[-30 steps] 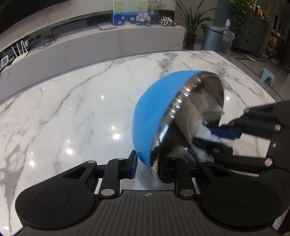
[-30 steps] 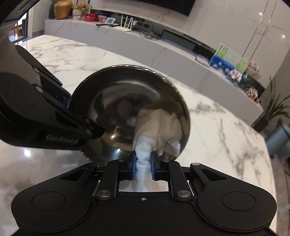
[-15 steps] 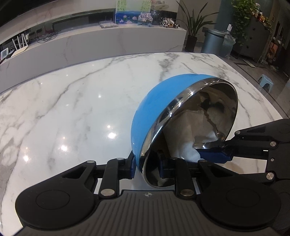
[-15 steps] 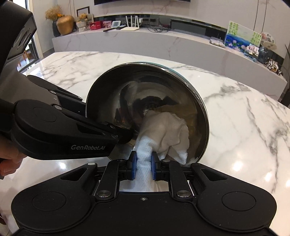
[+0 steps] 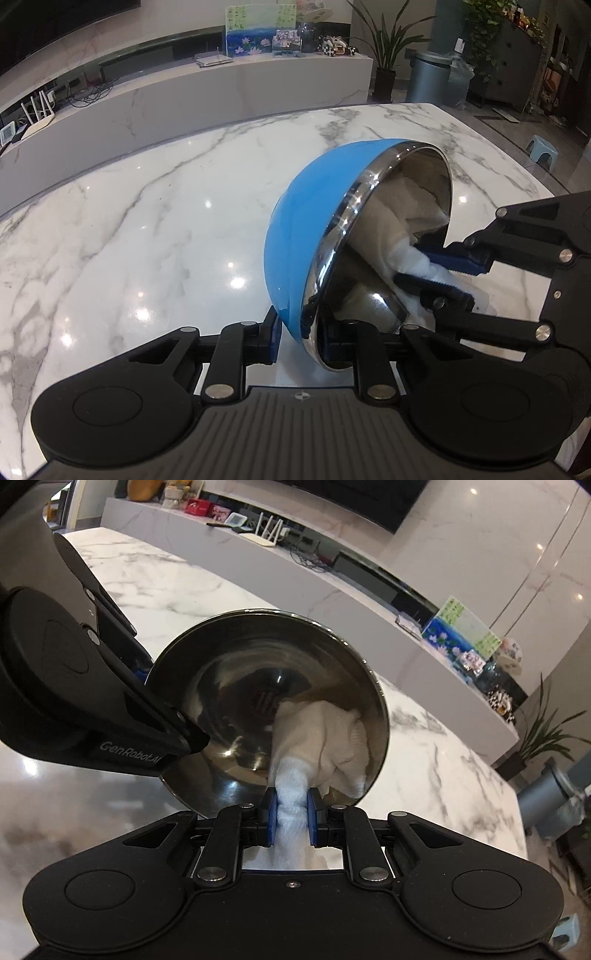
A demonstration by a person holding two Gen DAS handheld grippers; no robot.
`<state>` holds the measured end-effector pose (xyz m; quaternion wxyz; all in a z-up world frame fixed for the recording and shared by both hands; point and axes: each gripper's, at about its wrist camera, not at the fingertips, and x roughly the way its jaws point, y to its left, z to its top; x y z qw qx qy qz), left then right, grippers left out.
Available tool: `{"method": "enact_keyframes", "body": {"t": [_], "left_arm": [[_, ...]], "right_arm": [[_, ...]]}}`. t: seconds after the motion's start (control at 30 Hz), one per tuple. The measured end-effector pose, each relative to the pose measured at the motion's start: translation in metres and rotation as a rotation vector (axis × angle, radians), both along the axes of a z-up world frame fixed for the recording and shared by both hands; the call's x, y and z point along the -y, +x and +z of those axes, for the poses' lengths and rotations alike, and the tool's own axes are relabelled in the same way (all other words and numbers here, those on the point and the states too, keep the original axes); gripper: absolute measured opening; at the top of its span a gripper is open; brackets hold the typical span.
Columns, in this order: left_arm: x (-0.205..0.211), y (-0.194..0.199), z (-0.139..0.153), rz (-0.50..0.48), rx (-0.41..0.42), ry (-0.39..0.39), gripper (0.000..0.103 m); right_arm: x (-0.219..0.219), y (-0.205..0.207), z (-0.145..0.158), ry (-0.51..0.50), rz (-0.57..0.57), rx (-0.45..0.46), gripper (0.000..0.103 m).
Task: Clean bowl
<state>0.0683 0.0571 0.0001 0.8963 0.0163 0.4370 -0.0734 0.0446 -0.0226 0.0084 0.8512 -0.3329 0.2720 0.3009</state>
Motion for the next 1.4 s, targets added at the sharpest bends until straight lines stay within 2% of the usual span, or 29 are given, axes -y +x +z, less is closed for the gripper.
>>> {"method": "enact_keyframes", "body": {"t": [0.07, 0.17, 0.4, 0.7, 0.87, 1.03, 1.1, 1.4], "left_arm": [[-0.003, 0.000, -0.001, 0.010, 0.011, -0.022, 0.019], [-0.006, 0.001, -0.003, 0.021, 0.023, -0.049, 0.023], [-0.005, 0.002, -0.005, 0.017, 0.024, -0.057, 0.024], [-0.003, 0.001, -0.003, -0.003, 0.015, -0.028, 0.019], [-0.002, 0.001, -0.003, -0.007, 0.007, -0.022, 0.020], [-0.001, 0.001, -0.002, -0.005, 0.006, -0.012, 0.020], [-0.002, 0.001, -0.002, -0.002, 0.004, -0.018, 0.019], [-0.006, 0.003, -0.005, 0.009, 0.035, -0.048, 0.021]], "right_arm": [[0.002, 0.005, 0.002, 0.022, -0.009, -0.033, 0.014], [0.006, 0.014, 0.006, 0.089, -0.024, -0.133, 0.014], [0.012, 0.018, 0.014, 0.208, -0.013, -0.287, 0.014], [0.011, 0.014, 0.014, 0.183, -0.018, -0.258, 0.014], [0.009, 0.018, 0.011, 0.136, -0.055, -0.174, 0.013], [0.006, 0.007, 0.010, 0.064, -0.044, -0.004, 0.013], [0.005, 0.008, 0.008, 0.059, -0.037, -0.009, 0.013], [0.011, 0.025, 0.005, 0.132, -0.055, -0.162, 0.014]]}}
